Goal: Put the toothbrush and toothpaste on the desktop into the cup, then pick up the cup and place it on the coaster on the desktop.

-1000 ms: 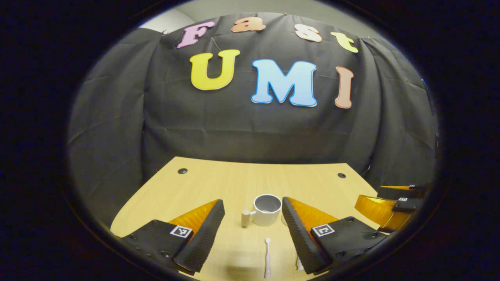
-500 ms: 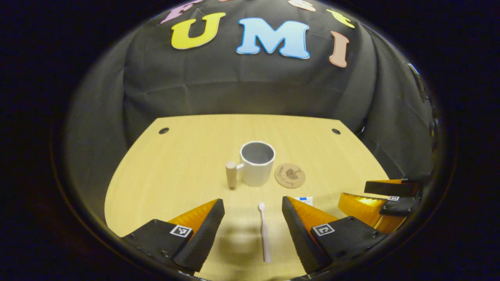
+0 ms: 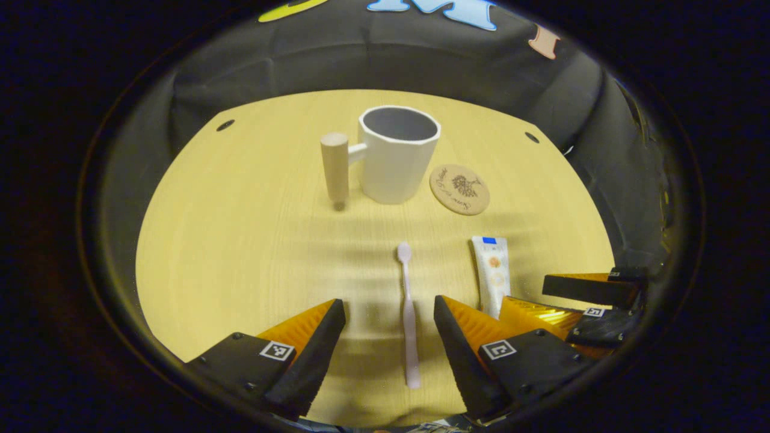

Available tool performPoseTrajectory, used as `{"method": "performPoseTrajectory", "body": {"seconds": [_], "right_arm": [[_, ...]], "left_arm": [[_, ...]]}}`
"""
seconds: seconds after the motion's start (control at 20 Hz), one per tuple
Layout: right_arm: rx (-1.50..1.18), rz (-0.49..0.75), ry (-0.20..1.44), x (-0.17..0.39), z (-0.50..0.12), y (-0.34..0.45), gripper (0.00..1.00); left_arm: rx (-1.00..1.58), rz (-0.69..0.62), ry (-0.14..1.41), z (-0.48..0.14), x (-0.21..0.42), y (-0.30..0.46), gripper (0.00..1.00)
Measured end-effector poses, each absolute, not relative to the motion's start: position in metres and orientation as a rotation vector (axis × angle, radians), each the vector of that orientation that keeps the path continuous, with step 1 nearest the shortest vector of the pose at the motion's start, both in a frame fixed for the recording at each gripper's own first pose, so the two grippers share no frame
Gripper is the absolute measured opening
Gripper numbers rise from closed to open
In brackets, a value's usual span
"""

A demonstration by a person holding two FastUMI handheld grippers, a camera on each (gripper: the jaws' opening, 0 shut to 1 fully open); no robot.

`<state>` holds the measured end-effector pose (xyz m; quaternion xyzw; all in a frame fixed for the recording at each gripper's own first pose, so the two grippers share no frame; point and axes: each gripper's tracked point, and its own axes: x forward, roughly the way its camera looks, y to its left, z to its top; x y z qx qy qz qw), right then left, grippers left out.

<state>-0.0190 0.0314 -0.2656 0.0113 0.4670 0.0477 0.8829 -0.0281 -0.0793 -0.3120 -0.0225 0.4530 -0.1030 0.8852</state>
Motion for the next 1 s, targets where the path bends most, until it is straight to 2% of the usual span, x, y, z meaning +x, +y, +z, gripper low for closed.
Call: {"method": "performPoseTrajectory", "body": {"seconds": [0.05, 0.3, 0.35, 0.4, 0.45, 0.5, 0.55, 0.6, 0.65, 0.7, 0.75, 0.8, 0.85, 0.9, 0.95, 1.0], "right_arm": [[0.015, 0.099, 0.993, -0.019, -0.271, 0.031, 0.89], [0.000, 0.079, 1.048, -0.019, -0.288, 0.028, 0.89], [-0.005, 0.076, 1.054, -0.018, -0.290, 0.027, 0.89], [-0.012, 0.070, 1.061, -0.016, -0.293, 0.026, 0.89], [-0.018, 0.065, 1.063, -0.015, -0.297, 0.025, 0.88], [-0.032, 0.055, 1.070, -0.016, -0.299, 0.019, 0.80], [-0.040, 0.043, 1.083, -0.018, -0.303, 0.017, 0.79], [-0.045, 0.038, 1.076, -0.016, -0.301, 0.015, 0.79], [-0.057, 0.036, 1.071, -0.015, -0.299, 0.013, 0.77], [-0.074, 0.030, 1.082, -0.016, -0.301, 0.011, 0.67], [-0.082, 0.040, 1.090, -0.018, -0.300, 0.011, 0.66], [-0.087, 0.034, 1.079, -0.016, -0.299, 0.010, 0.60], [-0.099, 0.038, 1.097, -0.017, -0.302, 0.008, 0.48], [-0.100, 0.049, 1.117, -0.020, -0.303, 0.008, 0.35], [-0.094, 0.053, 1.137, -0.023, -0.304, 0.007, 0.35], [-0.083, 0.054, 1.145, -0.022, -0.305, 0.006, 0.36]], "left_arm": [[-0.045, -0.216, 0.965, -0.321, -0.029, -0.081, 0.97], [0.003, -0.189, 1.015, -0.335, -0.026, -0.075, 0.94], [0.025, -0.175, 1.021, -0.336, -0.025, -0.072, 1.00], [0.051, -0.158, 1.025, -0.339, -0.024, -0.065, 0.94], [0.075, -0.144, 1.028, -0.341, -0.021, -0.059, 0.93], [0.087, -0.144, 1.028, -0.341, -0.019, -0.054, 0.93], [0.088, -0.143, 1.033, -0.344, -0.018, -0.051, 0.93], [0.086, -0.139, 1.031, -0.344, -0.016, -0.055, 1.00], [0.086, -0.138, 1.035, -0.345, -0.016, -0.056, 0.93], [0.086, -0.138, 1.034, -0.345, -0.017, -0.056, 0.94], [0.088, -0.140, 1.038, -0.343, -0.017, -0.057, 0.94], [0.090, -0.138, 1.039, -0.342, -0.017, -0.058, 0.99], [0.088, -0.137, 1.042, -0.342, -0.017, -0.060, 0.89], [0.093, -0.137, 1.038, -0.342, -0.017, -0.062, 0.84], [0.096, -0.140, 1.040, -0.340, -0.016, -0.063, 0.80], [0.100, -0.139, 1.050, -0.342, -0.017, -0.064, 0.58]]}}
